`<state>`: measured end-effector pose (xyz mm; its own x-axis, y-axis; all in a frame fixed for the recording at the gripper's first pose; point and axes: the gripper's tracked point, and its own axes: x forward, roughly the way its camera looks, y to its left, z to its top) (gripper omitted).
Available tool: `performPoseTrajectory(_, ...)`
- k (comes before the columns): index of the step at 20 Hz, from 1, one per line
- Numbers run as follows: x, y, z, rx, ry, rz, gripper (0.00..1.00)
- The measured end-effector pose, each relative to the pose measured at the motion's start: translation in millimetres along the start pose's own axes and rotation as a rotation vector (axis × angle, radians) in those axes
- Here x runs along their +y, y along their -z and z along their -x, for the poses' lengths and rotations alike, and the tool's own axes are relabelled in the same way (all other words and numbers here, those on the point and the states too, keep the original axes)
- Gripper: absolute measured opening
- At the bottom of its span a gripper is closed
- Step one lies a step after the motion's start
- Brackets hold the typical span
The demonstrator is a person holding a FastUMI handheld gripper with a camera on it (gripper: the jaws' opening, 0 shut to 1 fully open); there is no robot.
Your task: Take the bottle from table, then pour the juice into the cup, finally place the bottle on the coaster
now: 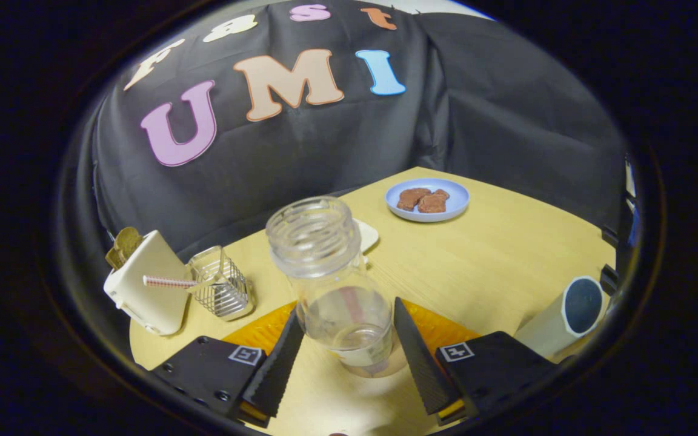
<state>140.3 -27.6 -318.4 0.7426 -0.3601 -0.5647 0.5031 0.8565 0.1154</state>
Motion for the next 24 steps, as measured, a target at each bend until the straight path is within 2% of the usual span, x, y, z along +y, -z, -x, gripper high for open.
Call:
performPoseTrajectory(11,17,-62,24,-0.123,-0.045,0.041,0.9)
performPoseTrajectory(18,30,-124,60,-0.235,-0.098,0.042,0.9)
performPoseTrajectory(24,31,-186,111,-0.358,-0.146,0.087,0.9)
